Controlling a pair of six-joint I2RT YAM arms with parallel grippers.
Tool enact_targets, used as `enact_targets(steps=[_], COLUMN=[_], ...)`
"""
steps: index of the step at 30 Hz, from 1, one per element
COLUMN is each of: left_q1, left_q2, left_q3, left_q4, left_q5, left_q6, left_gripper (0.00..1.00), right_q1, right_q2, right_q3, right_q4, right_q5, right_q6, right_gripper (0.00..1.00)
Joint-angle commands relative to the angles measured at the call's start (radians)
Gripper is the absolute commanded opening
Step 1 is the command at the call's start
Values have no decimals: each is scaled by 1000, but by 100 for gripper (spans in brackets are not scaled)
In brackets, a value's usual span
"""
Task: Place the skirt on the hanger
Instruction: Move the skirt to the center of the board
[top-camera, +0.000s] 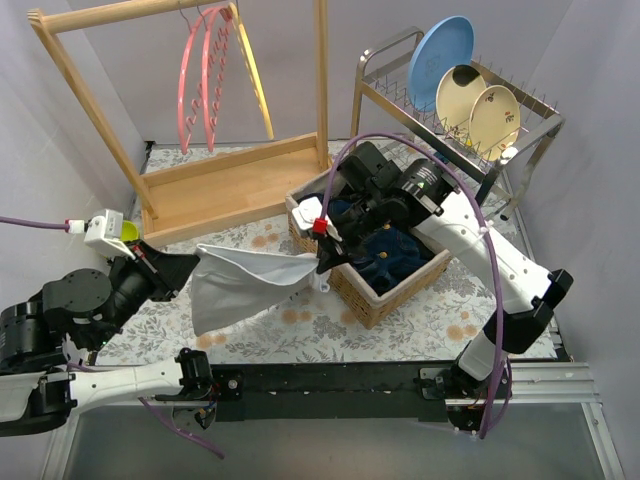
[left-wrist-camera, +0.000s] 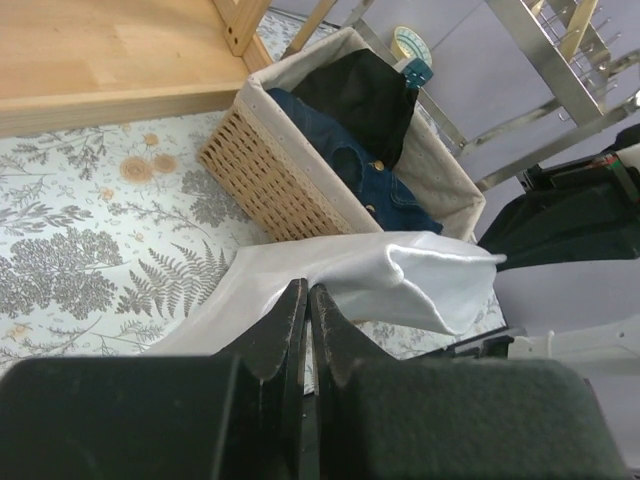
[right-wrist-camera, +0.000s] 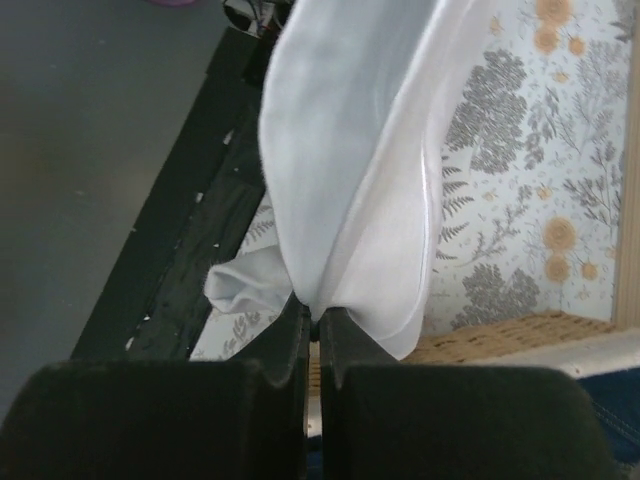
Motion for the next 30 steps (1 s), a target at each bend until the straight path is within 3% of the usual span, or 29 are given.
enact_targets(steps=[1, 9, 14, 19, 23, 27, 30], left_q1=[4, 4, 0, -45, -129, -246, -267], left_q2=[-53, -92, -154, -106, -141, -249, -202], left_q3=[-22, -38, -223, -355, -407, -476, -492], left_q4=[-49, -106, -74, -77, -161, -183, -181], left_q5=[58, 84, 14, -131, -282, -345, -365], left_q6=[-34, -99, -166, -267, -497, -571, -590], left_gripper=[0, 0, 0, 0, 0, 0, 0], right_q1=[51, 91, 42, -84, -92, -90, -92], right_q2=[-67, -78, 9, 126, 250, 355, 401], right_q3=[-16, -93, -154, -87, -18, 80, 116], right_q4=[-38, 53, 148, 157, 151, 143, 172], right_q5=[-36, -59, 28, 31, 82, 102, 128], right_q6=[14, 145, 229, 212, 204, 209, 229], right_gripper=[1, 1, 1, 1, 1, 1, 1])
